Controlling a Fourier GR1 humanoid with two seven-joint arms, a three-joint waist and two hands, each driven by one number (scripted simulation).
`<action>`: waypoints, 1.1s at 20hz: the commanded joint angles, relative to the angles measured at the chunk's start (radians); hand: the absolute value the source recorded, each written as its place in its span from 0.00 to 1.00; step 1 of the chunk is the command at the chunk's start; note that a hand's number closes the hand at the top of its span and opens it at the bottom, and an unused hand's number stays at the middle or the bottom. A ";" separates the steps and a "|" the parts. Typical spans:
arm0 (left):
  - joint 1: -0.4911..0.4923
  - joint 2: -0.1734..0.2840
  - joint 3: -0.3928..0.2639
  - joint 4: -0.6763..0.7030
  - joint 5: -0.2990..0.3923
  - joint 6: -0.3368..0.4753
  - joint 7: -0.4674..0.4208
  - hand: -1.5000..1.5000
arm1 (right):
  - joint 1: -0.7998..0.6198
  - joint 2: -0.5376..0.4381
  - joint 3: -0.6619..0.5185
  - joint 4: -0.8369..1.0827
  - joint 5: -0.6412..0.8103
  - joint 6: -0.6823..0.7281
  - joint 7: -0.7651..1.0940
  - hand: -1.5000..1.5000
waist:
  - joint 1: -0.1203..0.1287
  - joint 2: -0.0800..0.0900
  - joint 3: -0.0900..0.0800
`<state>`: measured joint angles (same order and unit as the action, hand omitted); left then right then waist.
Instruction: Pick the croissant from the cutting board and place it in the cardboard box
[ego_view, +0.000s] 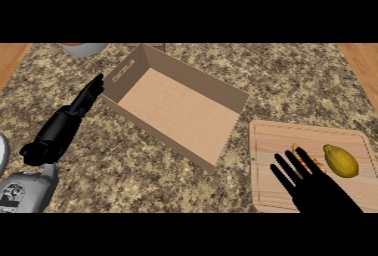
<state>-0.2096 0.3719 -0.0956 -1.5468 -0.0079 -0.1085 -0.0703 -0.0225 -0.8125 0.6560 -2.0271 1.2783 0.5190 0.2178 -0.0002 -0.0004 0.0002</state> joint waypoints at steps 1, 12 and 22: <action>0.009 0.023 0.051 0.022 0.004 -0.052 -0.029 0.50 | 0.020 0.023 -0.008 0.073 0.074 -0.045 -0.025 0.00 | -0.001 0.000 0.000; 0.015 -0.041 0.060 -0.034 -0.030 -0.068 0.016 0.50 | 0.011 0.072 -0.098 0.288 0.137 -0.193 -0.186 0.00 | 0.000 0.000 0.000; -0.026 -0.104 0.061 0.023 -0.097 -0.072 0.018 0.50 | -0.040 0.216 -0.128 0.398 0.266 -0.158 -0.181 0.00 | 0.000 0.001 0.000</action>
<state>-0.2136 0.2935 -0.0321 -1.5464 -0.0803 -0.1786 -0.0603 -0.0355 -0.6495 0.5414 -1.6884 1.4946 0.3718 0.0447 -0.0004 0.0000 0.0001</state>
